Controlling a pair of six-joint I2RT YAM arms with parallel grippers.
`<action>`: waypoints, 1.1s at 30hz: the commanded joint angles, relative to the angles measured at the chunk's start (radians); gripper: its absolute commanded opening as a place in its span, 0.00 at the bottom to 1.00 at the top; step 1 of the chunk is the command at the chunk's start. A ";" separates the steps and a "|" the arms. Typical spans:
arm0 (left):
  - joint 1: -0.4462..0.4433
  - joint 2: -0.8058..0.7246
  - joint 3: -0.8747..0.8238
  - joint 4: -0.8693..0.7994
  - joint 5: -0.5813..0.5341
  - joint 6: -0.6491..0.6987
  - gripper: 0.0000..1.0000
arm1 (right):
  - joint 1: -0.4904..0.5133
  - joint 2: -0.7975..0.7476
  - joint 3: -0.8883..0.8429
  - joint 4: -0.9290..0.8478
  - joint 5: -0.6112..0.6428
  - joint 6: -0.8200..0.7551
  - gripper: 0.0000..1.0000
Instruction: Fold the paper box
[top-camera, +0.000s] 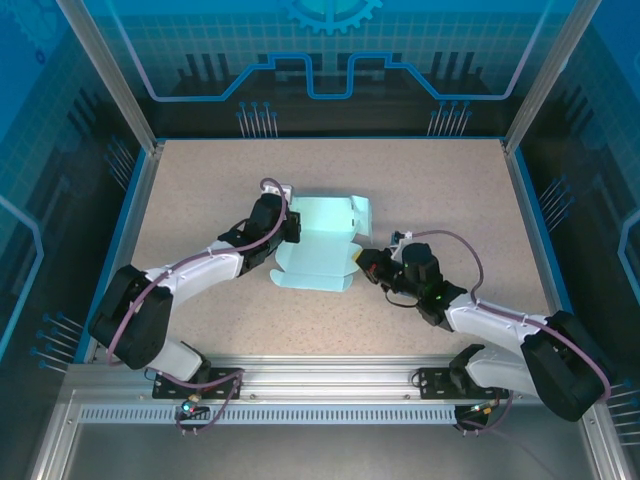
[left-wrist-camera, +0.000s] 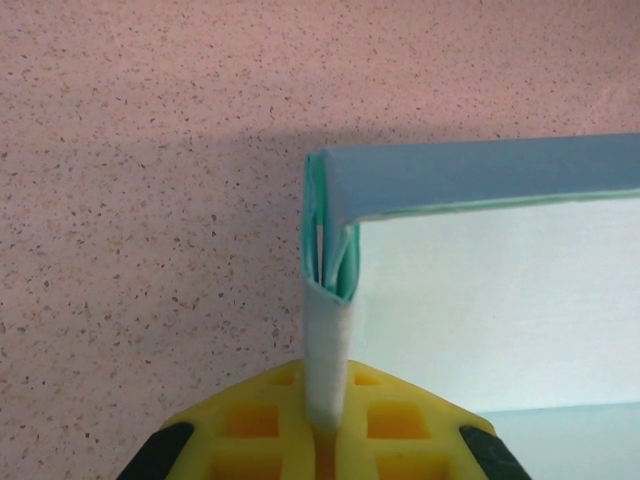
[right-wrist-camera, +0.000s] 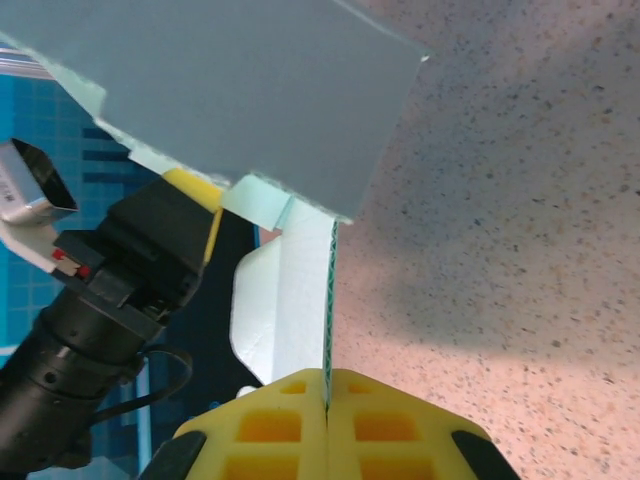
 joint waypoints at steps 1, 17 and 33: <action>-0.002 0.025 0.016 -0.010 0.005 -0.021 0.00 | 0.011 -0.021 0.001 0.191 0.042 0.033 0.04; 0.018 -0.002 0.009 -0.019 0.016 -0.018 0.00 | -0.049 -0.167 0.155 -0.441 0.069 -0.421 0.40; 0.021 -0.080 -0.019 -0.025 0.076 -0.032 0.00 | -0.417 -0.108 0.367 -0.701 -0.272 -1.146 0.57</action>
